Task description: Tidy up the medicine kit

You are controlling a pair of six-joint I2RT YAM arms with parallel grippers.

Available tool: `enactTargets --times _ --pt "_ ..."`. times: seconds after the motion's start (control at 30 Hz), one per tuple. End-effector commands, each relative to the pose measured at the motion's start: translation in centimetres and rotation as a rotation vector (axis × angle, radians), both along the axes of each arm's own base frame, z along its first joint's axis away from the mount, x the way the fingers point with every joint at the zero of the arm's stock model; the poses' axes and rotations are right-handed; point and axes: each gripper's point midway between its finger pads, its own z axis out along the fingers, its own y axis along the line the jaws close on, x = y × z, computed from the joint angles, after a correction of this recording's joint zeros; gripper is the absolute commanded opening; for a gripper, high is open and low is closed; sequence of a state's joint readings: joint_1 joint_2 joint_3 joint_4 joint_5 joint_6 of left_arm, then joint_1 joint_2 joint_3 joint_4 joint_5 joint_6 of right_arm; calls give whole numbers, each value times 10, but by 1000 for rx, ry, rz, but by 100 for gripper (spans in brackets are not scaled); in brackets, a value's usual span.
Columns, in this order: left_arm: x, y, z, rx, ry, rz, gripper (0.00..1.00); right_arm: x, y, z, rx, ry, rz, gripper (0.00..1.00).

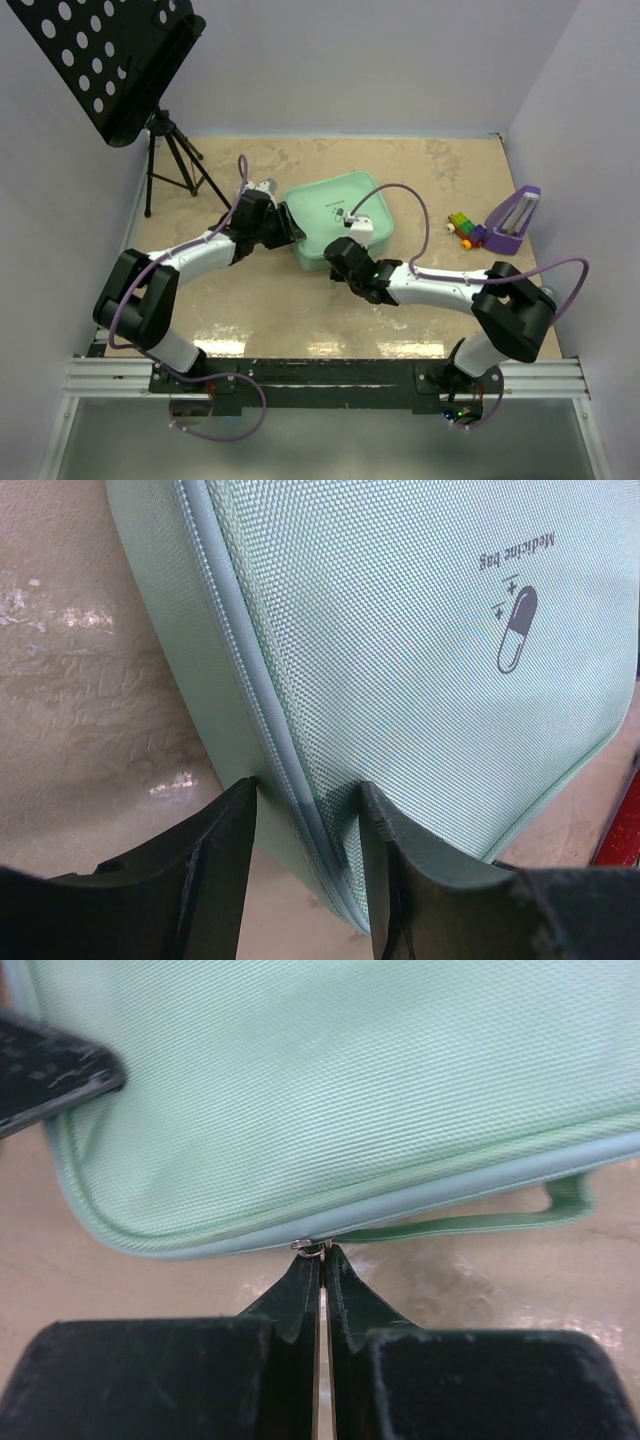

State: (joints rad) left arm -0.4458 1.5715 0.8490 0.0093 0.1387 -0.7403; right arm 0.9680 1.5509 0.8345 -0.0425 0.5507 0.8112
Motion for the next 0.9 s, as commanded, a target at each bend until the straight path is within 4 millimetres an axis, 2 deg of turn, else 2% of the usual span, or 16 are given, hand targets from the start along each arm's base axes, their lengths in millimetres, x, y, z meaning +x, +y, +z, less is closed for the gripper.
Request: enactTargets --times 0.0,0.13,0.23,0.37,0.47,0.6,0.7,0.77,0.87 --pt "-19 67 -67 281 163 104 48 5 -62 -9 -23 42 -168 0" --pt "-17 69 -65 276 161 110 48 20 -96 -2 58 32 -265 0" --pt "-16 69 -65 279 163 111 49 31 -115 9 88 7 -317 0" --pt "-9 70 -59 279 154 116 50 37 -124 15 94 -3 -345 0" --pt "4 72 -53 276 139 124 50 37 -123 19 88 -21 -307 0" --pt "30 66 -38 261 115 115 56 27 -105 15 34 -21 -208 0" --pt "46 63 -19 253 99 117 64 17 -77 17 -10 -33 -140 0" --pt "50 63 -3 248 67 125 70 11 -55 17 -22 -35 -87 0" --pt "41 65 17 221 33 133 75 8 -18 20 -16 -47 -16 0"
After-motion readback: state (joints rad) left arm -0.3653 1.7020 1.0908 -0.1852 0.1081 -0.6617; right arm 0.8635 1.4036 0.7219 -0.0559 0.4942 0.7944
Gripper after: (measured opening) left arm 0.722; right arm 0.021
